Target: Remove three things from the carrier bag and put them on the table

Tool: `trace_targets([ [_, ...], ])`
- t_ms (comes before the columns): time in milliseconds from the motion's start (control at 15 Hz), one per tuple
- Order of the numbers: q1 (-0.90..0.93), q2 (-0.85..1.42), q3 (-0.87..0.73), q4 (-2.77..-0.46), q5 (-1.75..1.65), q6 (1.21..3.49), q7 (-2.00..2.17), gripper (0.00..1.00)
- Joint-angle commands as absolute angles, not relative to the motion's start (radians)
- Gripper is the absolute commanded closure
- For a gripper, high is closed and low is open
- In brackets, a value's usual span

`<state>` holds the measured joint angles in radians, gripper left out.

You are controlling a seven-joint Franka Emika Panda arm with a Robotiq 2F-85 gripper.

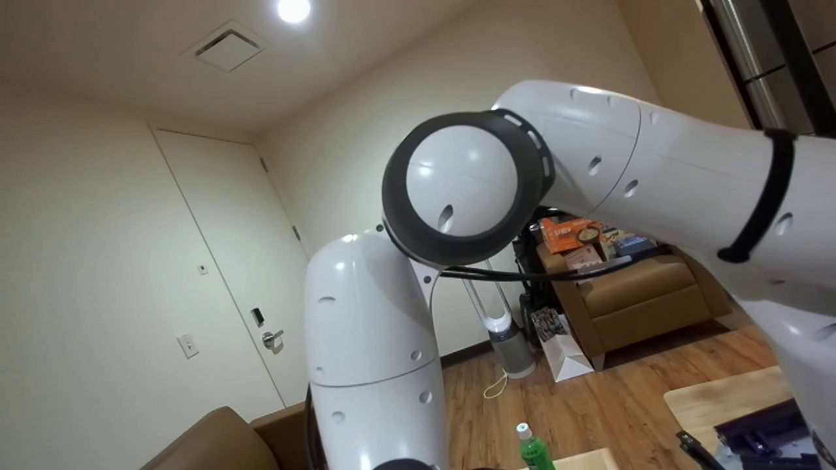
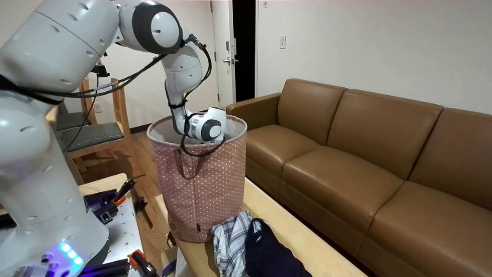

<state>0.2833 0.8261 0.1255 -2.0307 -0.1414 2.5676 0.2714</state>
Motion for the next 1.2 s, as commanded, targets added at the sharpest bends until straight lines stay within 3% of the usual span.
trace_targets([
  [0,0.274,0.884,0.127,-1.978,-0.117,2.595,0.184,0.00],
  [667,0.264,0.892,0.139,-1.956,-0.074,2.529,0.166,0.00],
  [1133,0.224,1.015,0.157,-1.862,-0.028,2.420,0.112,0.00],
])
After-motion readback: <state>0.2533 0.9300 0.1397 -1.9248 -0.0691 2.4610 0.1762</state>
